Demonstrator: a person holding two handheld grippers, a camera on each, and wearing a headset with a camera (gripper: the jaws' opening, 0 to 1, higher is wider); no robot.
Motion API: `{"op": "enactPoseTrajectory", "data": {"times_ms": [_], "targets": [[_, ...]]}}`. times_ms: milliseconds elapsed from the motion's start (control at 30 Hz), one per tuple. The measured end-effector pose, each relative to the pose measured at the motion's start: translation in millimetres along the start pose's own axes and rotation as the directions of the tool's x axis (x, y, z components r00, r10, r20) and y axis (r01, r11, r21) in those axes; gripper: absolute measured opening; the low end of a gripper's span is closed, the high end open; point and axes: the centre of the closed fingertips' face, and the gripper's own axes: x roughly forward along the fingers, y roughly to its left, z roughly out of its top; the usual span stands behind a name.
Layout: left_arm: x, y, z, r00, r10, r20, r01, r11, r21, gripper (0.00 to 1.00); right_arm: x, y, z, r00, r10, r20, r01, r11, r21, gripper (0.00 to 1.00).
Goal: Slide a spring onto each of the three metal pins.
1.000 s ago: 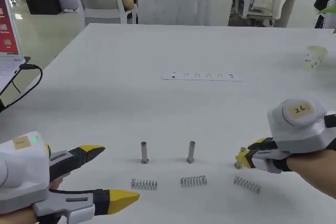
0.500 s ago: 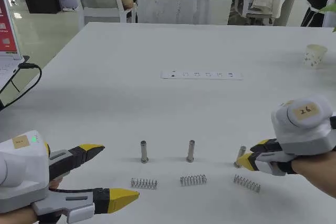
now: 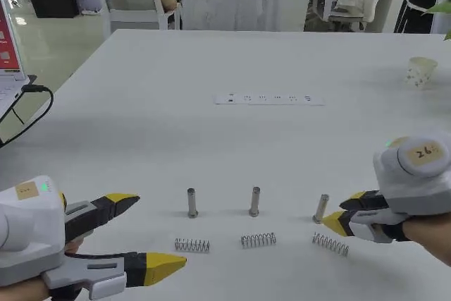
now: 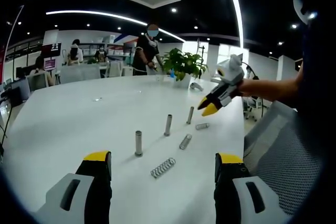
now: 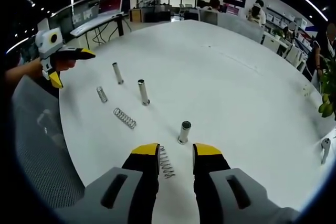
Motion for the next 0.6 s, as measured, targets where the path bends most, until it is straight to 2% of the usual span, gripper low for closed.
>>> {"op": "enactPoseTrajectory", "data": {"times_ms": [300, 600], "targets": [[-0.8, -0.7, 0.3, 1.0, 0.0, -0.002, 0.0, 1.0, 0.002, 0.77, -3.8, 5.9, -4.2, 0.9999, 0.015, -0.002, -0.015, 1.0, -0.005, 0.23], [-1.2, -1.6, -0.2, 1.0, -0.001, -0.004, 0.001, 1.0, 0.003, 0.77, -2.6, 11.5, -17.8, 0.9987, 0.037, -0.035, -0.038, 0.999, -0.016, 0.23]]}}
